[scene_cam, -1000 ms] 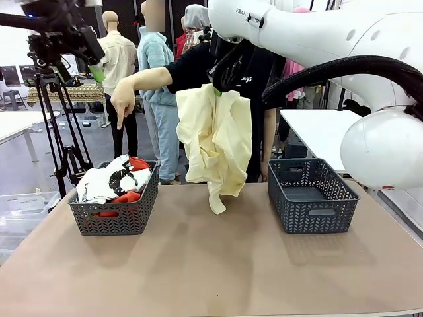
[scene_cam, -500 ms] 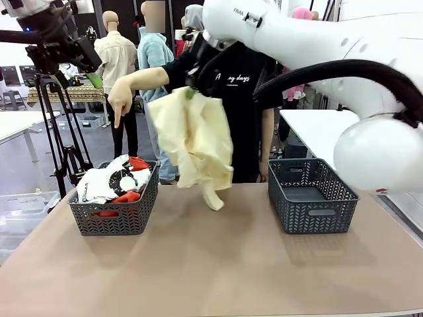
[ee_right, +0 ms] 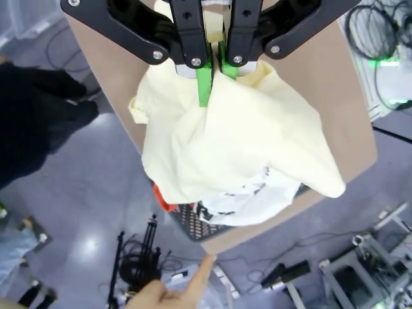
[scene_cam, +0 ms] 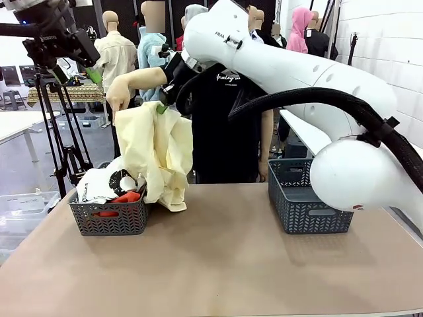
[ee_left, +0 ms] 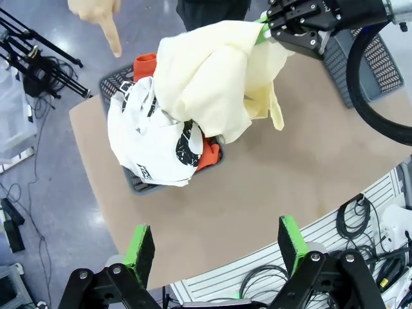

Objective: Sort the tops and bottoms.
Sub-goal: Sort the clothes according to human instructions.

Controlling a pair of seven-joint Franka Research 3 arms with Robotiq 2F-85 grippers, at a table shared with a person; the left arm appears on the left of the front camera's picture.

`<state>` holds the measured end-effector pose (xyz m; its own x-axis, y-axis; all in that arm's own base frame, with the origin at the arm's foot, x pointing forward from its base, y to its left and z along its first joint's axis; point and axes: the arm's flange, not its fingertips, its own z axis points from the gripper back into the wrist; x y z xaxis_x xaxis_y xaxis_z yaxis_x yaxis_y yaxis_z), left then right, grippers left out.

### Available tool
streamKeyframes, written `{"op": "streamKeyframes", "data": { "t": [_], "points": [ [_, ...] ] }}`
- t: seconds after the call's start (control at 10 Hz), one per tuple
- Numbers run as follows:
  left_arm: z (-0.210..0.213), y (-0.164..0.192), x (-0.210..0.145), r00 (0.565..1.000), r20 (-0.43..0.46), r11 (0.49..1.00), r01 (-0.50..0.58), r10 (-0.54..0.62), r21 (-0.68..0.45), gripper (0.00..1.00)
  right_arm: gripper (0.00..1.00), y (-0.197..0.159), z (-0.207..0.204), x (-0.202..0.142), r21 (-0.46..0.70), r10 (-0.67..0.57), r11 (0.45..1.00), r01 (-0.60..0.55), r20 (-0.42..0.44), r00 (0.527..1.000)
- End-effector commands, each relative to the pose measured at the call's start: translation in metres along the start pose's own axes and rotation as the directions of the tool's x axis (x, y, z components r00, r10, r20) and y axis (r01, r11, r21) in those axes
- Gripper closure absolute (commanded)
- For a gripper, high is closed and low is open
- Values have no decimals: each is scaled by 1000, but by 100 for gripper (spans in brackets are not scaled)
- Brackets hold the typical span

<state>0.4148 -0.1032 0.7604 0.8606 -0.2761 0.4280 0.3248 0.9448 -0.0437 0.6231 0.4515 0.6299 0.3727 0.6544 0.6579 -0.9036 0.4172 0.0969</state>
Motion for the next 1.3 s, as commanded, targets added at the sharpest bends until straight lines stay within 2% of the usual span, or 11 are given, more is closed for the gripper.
{"op": "streamKeyframes", "data": {
  "t": [0.0,0.4,0.6,0.7,0.8,0.9,1.1,1.2],
  "points": [
    [2,1,-1,1000,-10,1000,-3,3,12,0,100,0,10,2,-12,-6,1000,6,1,1000],
    [2,1,-1,1000,-10,1000,-3,3,12,0,100,-5,14,1,-35,2,999,-2,-1,1000],
    [2,1,-1,1000,-10,1000,-3,3,12,0,100,-7,-13,51,-24,251,968,-250,115,961],
    [2,1,-1,1000,-10,1000,-3,3,12,0,100,-16,-29,75,-7,311,950,-313,134,941],
    [2,1,-1,1000,-10,1000,-3,3,12,0,100,-28,-47,96,50,360,925,-377,205,910],
    [2,1,-1,1000,-10,1000,-3,3,12,0,100,-39,-76,114,108,369,912,-395,202,907],
    [2,1,-1,1000,-10,1000,-3,3,12,0,100,-56,-130,130,211,361,889,-405,217,907],
    [2,1,-1,1000,-10,1000,-3,3,12,0,100,-56,-159,137,238,383,861,-450,279,881]
  ]
}}
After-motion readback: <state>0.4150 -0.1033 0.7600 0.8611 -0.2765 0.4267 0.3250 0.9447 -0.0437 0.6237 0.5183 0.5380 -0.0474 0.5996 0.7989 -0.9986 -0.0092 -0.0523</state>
